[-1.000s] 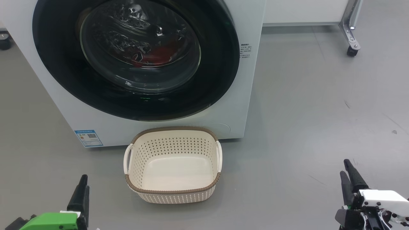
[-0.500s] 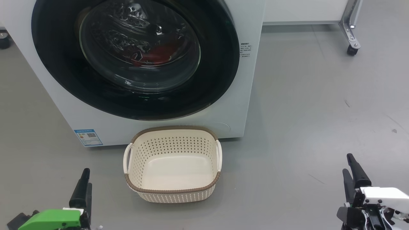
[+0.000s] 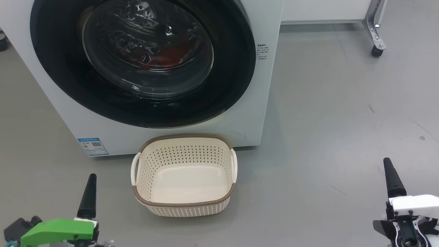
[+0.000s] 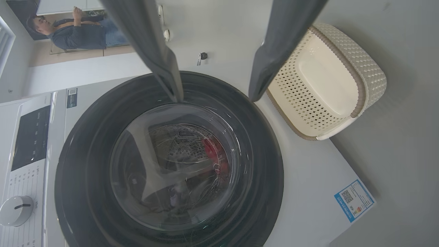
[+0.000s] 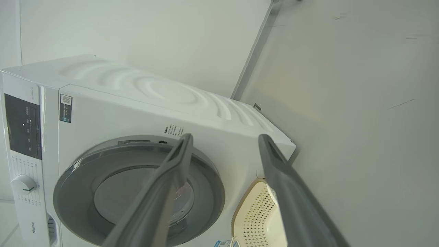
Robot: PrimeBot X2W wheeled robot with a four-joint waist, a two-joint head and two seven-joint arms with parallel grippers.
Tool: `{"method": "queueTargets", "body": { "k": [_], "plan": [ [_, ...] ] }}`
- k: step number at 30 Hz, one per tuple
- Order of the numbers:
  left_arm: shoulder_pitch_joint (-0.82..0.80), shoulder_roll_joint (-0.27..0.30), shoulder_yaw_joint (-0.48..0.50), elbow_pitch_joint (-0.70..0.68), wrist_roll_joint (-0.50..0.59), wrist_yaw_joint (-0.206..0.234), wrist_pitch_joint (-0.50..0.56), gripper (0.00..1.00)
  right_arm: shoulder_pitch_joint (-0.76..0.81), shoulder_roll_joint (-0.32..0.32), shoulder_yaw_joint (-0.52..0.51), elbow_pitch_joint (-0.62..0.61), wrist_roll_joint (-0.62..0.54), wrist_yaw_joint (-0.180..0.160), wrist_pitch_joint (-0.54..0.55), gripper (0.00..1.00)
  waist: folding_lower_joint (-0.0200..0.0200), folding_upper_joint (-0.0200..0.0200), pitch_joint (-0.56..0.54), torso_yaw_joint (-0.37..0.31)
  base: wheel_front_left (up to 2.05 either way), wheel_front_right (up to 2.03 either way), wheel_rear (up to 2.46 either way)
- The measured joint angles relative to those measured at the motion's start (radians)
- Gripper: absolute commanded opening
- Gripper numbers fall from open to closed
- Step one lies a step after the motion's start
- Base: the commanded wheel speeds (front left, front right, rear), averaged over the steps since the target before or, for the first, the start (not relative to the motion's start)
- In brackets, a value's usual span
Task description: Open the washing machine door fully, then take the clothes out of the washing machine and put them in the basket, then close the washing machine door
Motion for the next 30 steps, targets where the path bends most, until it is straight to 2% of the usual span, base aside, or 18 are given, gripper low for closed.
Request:
{"method": "queueTargets", "body": {
  "k": [10,22,30],
  "plan": [
    [-0.012,0.045,-0.049,0.007,0.202,0.01,-0.042,1.0,-0.005,-0.053,0.053,-0.007,-0.199,-0.011,-0.037,1.0,0.0,0.0,0.001,-0.007,0.0,0.0,0.0],
    [-0.023,0.068,-0.105,0.012,0.425,0.065,-0.078,1.0,-0.021,-0.102,0.128,-0.025,-0.462,-0.064,-0.069,1.0,0.0,0.0,0.001,-0.012,0.0,0.0,0.0],
    [-0.035,0.07,-0.132,0.003,0.556,0.098,-0.102,1.0,-0.029,-0.109,0.183,-0.041,-0.597,-0.091,-0.097,1.0,0.0,0.0,0.002,-0.014,0.0,0.0,0.0]
  ]
}}
